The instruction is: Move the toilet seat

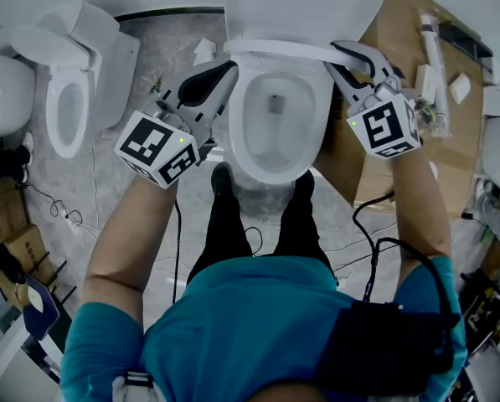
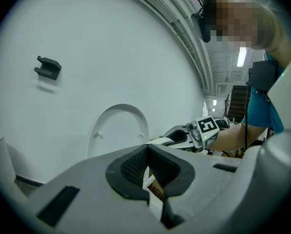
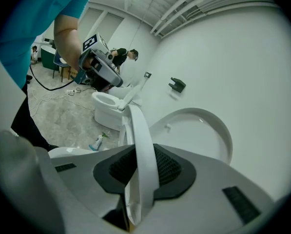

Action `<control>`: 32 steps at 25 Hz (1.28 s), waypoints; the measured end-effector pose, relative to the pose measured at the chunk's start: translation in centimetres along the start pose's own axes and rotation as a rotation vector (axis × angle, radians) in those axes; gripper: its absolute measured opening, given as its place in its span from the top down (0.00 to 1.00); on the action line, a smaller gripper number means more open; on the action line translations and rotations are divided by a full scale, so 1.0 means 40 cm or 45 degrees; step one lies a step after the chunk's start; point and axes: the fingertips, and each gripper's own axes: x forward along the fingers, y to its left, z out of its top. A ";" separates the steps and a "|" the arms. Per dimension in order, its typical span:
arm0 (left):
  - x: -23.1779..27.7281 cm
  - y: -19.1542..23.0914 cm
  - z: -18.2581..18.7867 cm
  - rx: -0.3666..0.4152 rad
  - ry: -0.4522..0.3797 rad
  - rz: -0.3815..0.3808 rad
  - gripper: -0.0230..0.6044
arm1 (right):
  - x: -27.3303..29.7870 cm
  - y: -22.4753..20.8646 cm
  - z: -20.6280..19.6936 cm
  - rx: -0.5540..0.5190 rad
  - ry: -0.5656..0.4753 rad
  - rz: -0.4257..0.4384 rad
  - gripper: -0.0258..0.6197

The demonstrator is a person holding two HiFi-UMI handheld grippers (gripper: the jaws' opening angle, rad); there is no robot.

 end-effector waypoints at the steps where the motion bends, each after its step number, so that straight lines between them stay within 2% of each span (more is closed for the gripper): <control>1: 0.004 0.000 0.002 0.000 -0.001 -0.002 0.96 | 0.002 -0.003 0.000 0.001 -0.002 0.001 0.82; 32: 0.104 0.038 0.020 0.000 0.004 -0.016 0.96 | 0.071 -0.137 -0.013 0.058 -0.048 0.010 0.80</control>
